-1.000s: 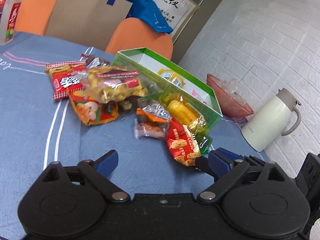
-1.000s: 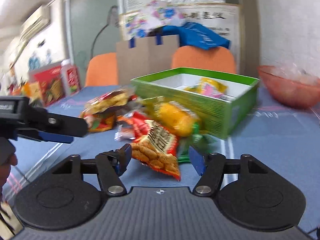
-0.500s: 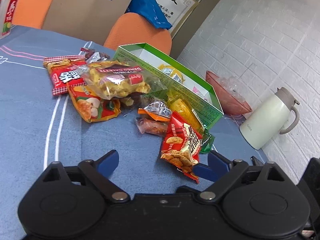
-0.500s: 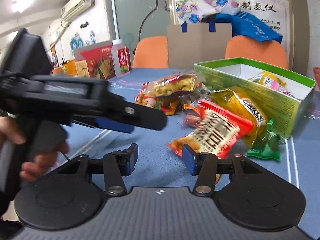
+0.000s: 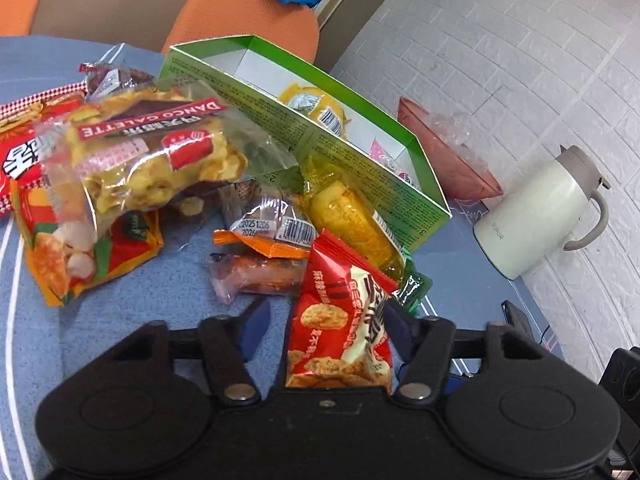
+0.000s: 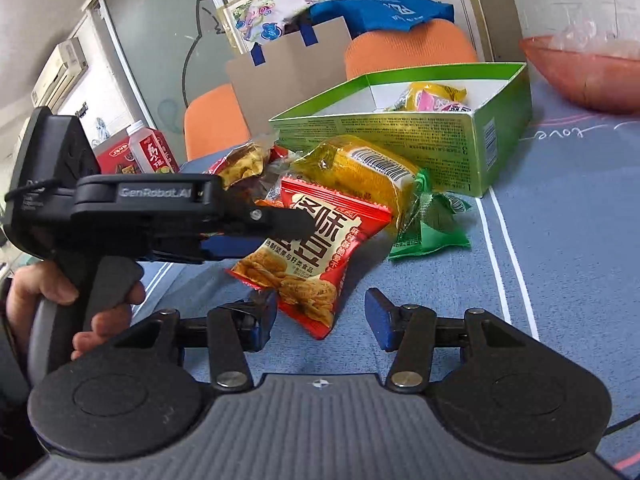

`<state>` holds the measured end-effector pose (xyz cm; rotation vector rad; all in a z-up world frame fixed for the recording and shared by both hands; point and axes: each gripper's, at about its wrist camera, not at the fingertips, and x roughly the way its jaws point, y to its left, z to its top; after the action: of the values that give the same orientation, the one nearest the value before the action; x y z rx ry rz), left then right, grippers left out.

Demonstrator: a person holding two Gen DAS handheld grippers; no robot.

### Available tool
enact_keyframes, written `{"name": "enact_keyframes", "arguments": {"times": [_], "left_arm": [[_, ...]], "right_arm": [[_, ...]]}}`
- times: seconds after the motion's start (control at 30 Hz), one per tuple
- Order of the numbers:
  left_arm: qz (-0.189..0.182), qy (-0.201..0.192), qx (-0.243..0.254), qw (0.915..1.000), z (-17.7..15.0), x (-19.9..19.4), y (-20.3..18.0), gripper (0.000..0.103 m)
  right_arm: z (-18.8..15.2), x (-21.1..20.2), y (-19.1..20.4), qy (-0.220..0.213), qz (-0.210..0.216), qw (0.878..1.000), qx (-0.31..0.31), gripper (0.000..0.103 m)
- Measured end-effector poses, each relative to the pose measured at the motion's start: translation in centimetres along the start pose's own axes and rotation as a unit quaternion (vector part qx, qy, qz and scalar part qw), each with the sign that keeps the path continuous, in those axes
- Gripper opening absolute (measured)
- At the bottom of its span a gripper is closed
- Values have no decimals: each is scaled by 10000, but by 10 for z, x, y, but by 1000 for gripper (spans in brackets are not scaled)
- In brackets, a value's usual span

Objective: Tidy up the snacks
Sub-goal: 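Carry the red bags into the green box and open both grippers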

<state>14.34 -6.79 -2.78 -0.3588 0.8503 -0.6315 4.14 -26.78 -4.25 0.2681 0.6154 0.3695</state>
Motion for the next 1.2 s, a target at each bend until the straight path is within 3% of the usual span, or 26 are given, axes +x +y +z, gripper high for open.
{"name": "enact_keyframes", "arguments": {"times": [0.03,0.23,0.37,0.53,0.67,0.73,0.83,1.0,1.2], "left_arm": [[-157,64,-44,9998,0,1,2,69],[-295,133,83,9994,-13,-9,4,53],[-504,38,-182,9986,-29,-26,18,53],[-421,-119,-238,9988,-33,-33,22,59],[-320,-155,-278,9990,-35,-38,20,61],[-334,-149,-326,9988,-38,-41,20,53],[-287,-242,-237,9990,-39,-46,13,54],[-486,-515,13,9975,-19,-58,-8,53],[-657,-777,441,9938,30,-49,-40,53]], "right_arm": [[1,1,0,3,27,10000,23,85],[6,10,-3,34,259,9994,220,87],[3,8,0,128,548,9982,214,87],[0,10,10,106,671,9977,76,87],[0,12,14,92,591,9982,55,73],[-4,9,14,67,646,9978,111,69],[-6,7,16,46,690,9974,183,61],[5,-9,25,-290,610,9977,-76,61],[43,-21,17,-890,484,9945,-268,60]]}}
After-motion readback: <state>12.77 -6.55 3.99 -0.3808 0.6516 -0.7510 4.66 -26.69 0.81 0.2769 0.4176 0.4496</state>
